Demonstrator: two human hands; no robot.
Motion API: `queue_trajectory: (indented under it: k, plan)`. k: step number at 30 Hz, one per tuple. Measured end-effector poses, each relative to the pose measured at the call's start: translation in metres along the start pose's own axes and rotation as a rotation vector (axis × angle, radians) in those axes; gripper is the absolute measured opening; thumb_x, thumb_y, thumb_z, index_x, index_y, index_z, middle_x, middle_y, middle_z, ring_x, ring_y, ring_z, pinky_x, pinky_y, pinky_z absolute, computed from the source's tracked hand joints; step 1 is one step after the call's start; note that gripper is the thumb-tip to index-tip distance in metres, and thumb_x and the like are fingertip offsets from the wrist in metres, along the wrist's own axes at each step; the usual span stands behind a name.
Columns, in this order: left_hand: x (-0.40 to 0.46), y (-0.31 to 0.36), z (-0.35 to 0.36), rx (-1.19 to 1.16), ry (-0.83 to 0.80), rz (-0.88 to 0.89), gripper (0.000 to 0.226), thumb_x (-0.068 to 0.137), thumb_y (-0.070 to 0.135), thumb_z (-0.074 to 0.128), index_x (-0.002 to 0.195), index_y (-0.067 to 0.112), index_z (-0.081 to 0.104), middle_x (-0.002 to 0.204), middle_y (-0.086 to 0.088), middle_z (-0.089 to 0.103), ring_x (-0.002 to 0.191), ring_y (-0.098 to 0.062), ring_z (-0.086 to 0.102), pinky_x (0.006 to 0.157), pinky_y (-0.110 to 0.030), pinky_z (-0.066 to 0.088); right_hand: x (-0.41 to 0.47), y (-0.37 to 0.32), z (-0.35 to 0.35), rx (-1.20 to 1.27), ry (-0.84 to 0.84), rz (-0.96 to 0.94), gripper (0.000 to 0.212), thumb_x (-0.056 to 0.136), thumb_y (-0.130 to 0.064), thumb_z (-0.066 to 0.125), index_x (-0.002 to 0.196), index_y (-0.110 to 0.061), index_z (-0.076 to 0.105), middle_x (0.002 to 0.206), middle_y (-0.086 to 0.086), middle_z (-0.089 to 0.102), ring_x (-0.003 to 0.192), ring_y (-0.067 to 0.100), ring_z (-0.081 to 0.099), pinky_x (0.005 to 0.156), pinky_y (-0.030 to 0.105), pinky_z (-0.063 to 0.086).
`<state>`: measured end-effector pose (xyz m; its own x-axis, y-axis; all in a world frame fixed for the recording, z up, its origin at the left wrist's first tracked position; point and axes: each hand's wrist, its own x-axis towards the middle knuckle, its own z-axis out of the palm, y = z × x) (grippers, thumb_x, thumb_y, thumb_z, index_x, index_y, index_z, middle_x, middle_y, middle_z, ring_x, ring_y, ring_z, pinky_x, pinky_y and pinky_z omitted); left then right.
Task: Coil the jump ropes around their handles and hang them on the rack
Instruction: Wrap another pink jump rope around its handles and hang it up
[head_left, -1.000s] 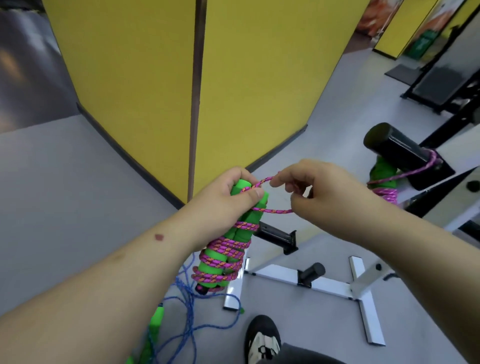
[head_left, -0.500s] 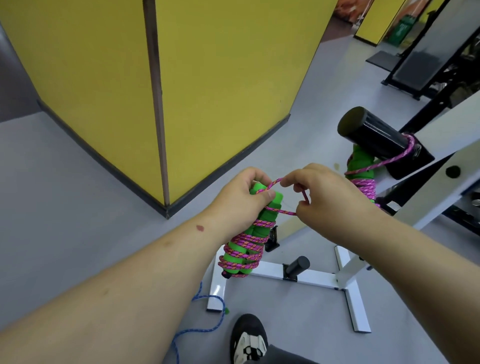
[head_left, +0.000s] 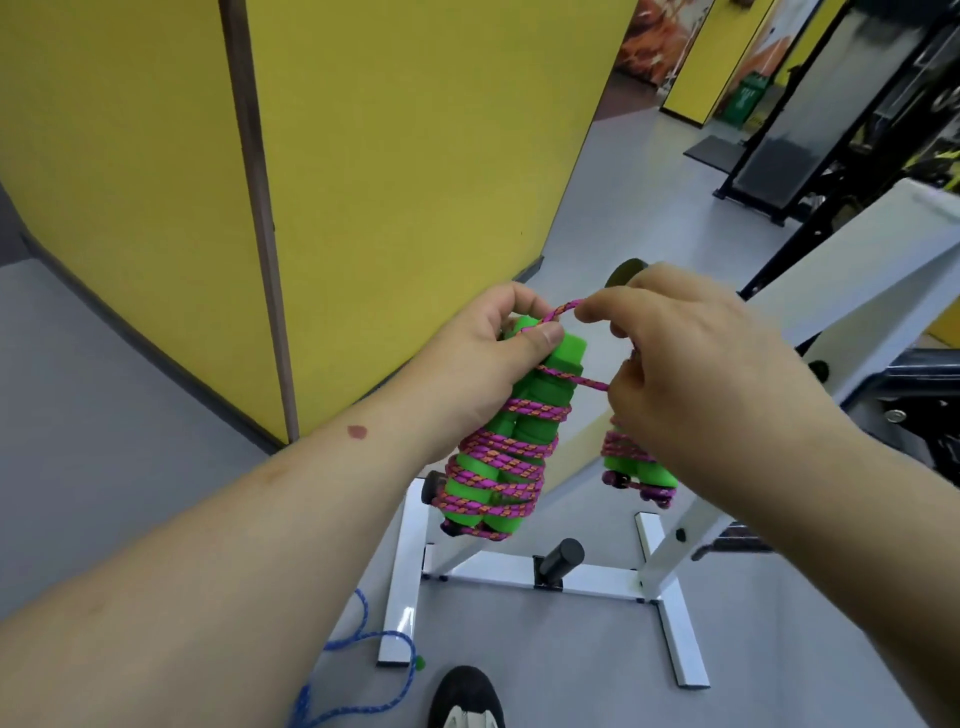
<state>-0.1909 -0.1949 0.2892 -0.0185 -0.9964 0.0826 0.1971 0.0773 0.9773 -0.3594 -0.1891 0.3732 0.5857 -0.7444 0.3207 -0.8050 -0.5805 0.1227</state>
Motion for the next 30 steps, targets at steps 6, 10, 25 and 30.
queue_trajectory:
  k: [6, 10, 25, 30]
  plan:
    - [0.020, 0.011, 0.017, 0.035, 0.045, 0.029, 0.007, 0.102, 0.022, 0.062, 0.095, 0.025, 0.061, 0.086, -0.005, 0.066, 0.074, -0.027, 0.066, 0.068, -0.042, 0.056, 0.018, 0.023, -0.006, 0.009, 0.008, 0.006, 0.052, 0.076, 0.006, 0.055, 0.121, -0.020, 0.066, 0.102, -0.001, 0.058, 0.101, 0.027, 0.052, 0.084, 0.031, 0.040]
    - [0.028, 0.013, 0.021, 0.060, 0.057, 0.011, 0.005, 0.101, 0.024, 0.062, 0.097, 0.024, 0.060, 0.088, -0.006, 0.065, 0.072, -0.026, 0.066, 0.062, -0.037, 0.055, 0.025, 0.031, -0.008, 0.061, -0.015, 0.026, 0.047, 0.080, 0.002, 0.054, 0.118, -0.023, 0.065, 0.102, -0.004, 0.054, 0.105, 0.023, 0.053, 0.085, 0.034, 0.048]
    - [0.060, 0.006, 0.026, 0.220, 0.078, -0.012, 0.009, 0.097, 0.026, 0.070, 0.094, 0.026, 0.061, 0.088, -0.003, 0.055, 0.077, -0.018, 0.055, 0.071, -0.033, 0.043, 0.064, 0.059, -0.024, 0.194, -0.249, 0.091, 0.036, 0.085, -0.021, 0.066, 0.119, -0.032, 0.067, 0.089, -0.019, 0.050, 0.087, 0.013, 0.055, 0.071, 0.026, 0.043]
    - [0.065, 0.003, 0.028, -0.016, 0.004, -0.095, 0.013, 0.096, 0.011, 0.069, 0.101, 0.020, 0.061, 0.089, -0.001, 0.067, 0.079, -0.019, 0.067, 0.073, -0.028, 0.053, 0.067, 0.068, -0.032, 0.269, -0.365, 0.149, 0.036, 0.085, -0.022, 0.062, 0.119, -0.035, 0.066, 0.091, -0.016, 0.059, 0.076, 0.000, 0.057, 0.058, 0.018, 0.042]
